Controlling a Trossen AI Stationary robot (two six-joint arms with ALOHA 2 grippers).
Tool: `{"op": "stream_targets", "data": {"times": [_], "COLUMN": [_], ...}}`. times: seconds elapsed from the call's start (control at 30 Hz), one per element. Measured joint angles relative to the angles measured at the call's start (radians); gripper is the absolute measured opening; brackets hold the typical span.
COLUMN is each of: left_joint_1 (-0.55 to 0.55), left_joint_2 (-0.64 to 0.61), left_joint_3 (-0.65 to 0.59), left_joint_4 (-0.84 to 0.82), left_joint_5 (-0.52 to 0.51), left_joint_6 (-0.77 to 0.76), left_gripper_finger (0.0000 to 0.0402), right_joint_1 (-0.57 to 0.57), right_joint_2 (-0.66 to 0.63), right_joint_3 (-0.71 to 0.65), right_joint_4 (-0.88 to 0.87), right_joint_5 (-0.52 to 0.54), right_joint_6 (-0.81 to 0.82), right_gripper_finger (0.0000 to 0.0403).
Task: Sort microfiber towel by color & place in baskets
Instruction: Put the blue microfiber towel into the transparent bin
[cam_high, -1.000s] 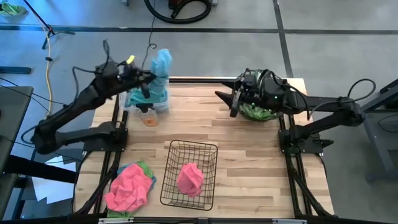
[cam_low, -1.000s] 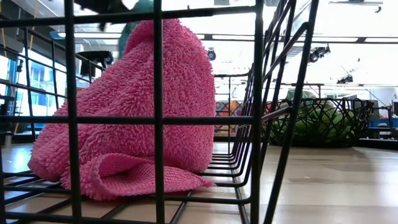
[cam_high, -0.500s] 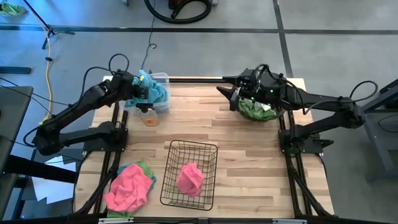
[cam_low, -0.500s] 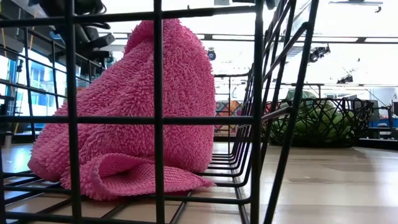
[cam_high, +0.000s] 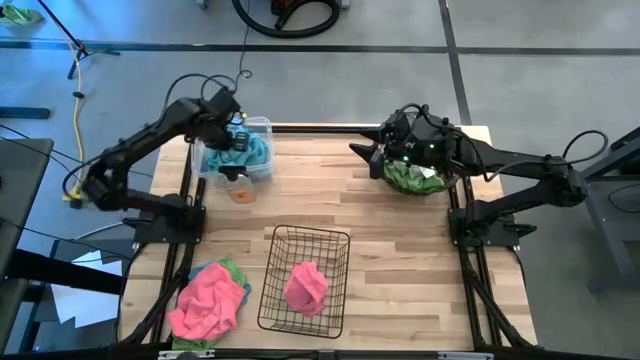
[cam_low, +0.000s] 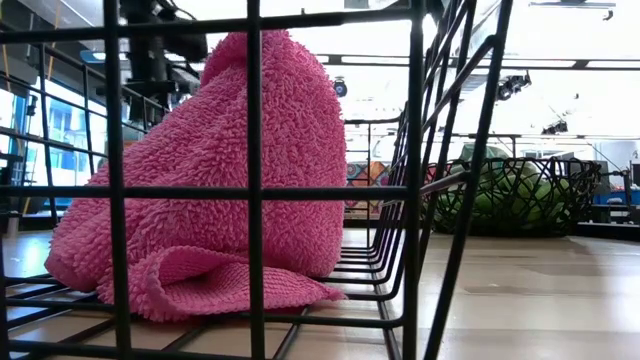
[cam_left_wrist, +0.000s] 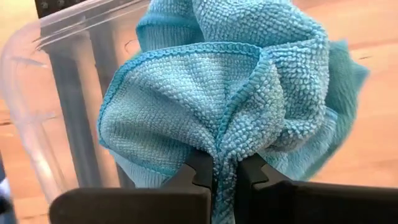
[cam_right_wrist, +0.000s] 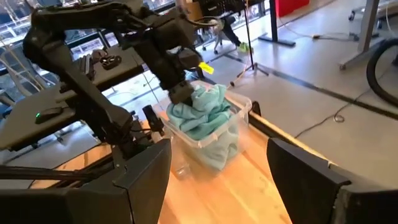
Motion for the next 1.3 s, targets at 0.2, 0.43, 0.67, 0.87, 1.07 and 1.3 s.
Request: {"op": "stream_targets", "data": {"times": [0.2, 0.43, 0.67, 0.87, 1.07, 1.3], "left_joint_1": [0.042, 0.067, 0.057, 0.024, 0.033, 0.069], "left_joint_2": [0.167, 0.313, 0.4, 0.407, 0.345, 0.215], "left_joint_3": [0.027, 0.021, 0.022, 0.022, 0.021, 0.021], "left_joint_4": [-0.01, -0.014, 0.03, 0.063, 0.063, 0.034], "left_joint_5": [0.097, 0.172, 0.165, 0.147, 0.147, 0.203], "left_joint_6": [-0.084, -0.142, -0.139, -0.146, -0.147, -0.176], "left_gripper_finger": [0.0001, 0.001, 0.0015, 0.0046, 0.0097, 0.0142], "right_joint_1": [0.0, 0.0, 0.03, 0.042, 0.042, 0.042], "right_joint_2": [0.0, 0.0, 0.0, 0.0, 0.0, 0.0], "right_joint_3": [-0.001, -0.001, -0.001, -0.001, -0.001, -0.001], "right_joint_4": [-0.016, -0.027, -0.035, -0.034, -0.034, -0.032], "right_joint_5": [-0.041, -0.135, -0.14, -0.14, -0.14, -0.14], "right_joint_6": [0.078, 0.148, 0.16, 0.156, 0.155, 0.152], "right_gripper_finger": [0.0262, 0.0262, 0.0262, 0.0262, 0.0262, 0.0262]}}
